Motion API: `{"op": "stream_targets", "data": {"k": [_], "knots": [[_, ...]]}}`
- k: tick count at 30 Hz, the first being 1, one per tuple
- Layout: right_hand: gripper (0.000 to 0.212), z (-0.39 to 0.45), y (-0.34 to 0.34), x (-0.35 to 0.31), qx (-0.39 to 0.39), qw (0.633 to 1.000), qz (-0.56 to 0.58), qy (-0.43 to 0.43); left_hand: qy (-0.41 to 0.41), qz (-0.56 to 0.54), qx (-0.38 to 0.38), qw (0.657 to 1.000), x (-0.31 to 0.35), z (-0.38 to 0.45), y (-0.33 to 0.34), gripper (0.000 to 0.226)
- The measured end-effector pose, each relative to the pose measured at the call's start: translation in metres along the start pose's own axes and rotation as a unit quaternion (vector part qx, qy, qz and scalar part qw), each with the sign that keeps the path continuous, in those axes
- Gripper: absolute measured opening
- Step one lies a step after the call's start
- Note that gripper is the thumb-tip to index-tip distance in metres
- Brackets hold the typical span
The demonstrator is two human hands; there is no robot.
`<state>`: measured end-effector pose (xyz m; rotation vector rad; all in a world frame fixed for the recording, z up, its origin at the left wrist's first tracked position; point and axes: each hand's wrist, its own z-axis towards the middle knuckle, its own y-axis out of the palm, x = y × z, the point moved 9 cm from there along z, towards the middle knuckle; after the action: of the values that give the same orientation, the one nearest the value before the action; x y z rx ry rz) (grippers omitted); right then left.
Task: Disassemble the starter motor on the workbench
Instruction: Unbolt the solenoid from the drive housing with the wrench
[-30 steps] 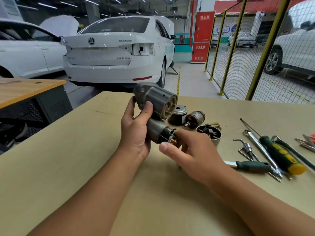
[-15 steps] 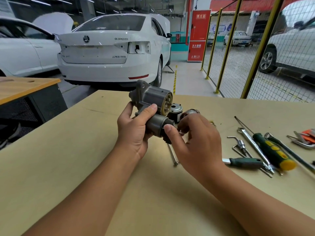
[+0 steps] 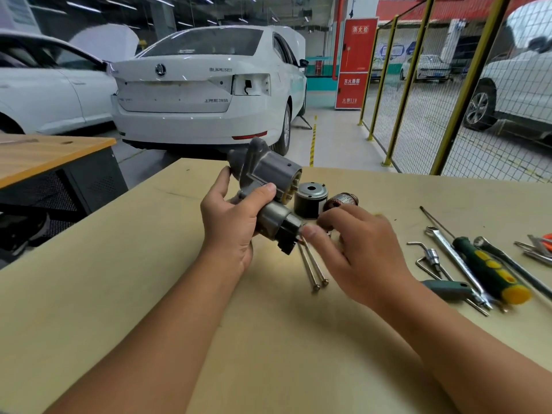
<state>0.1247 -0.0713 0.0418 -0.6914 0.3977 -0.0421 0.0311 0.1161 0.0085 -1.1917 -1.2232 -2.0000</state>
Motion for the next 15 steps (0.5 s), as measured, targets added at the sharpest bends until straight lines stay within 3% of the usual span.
{"op": "stream_targets", "data": {"k": [3,7,12,15], "knots": [[0.041,0.008,-0.008,0.035,-0.009,0.995,-0.065,0.074,0.095,0.114,0.031,0.988,0.025,0.005,-0.012,0.096],[0.025,0.004,-0.023,0.087,-0.015,0.978,-0.097,0.183,0.164,0.304,0.064,0.936,0.052,0.019,-0.034,0.092],[0.018,0.004,-0.042,0.114,0.014,0.967,-0.100,0.232,0.141,0.441,0.111,0.879,0.061,0.036,-0.076,0.075],[0.020,0.001,-0.050,0.132,0.025,0.962,-0.091,0.255,0.126,0.468,0.119,0.866,0.060,0.043,-0.090,0.067]]}}
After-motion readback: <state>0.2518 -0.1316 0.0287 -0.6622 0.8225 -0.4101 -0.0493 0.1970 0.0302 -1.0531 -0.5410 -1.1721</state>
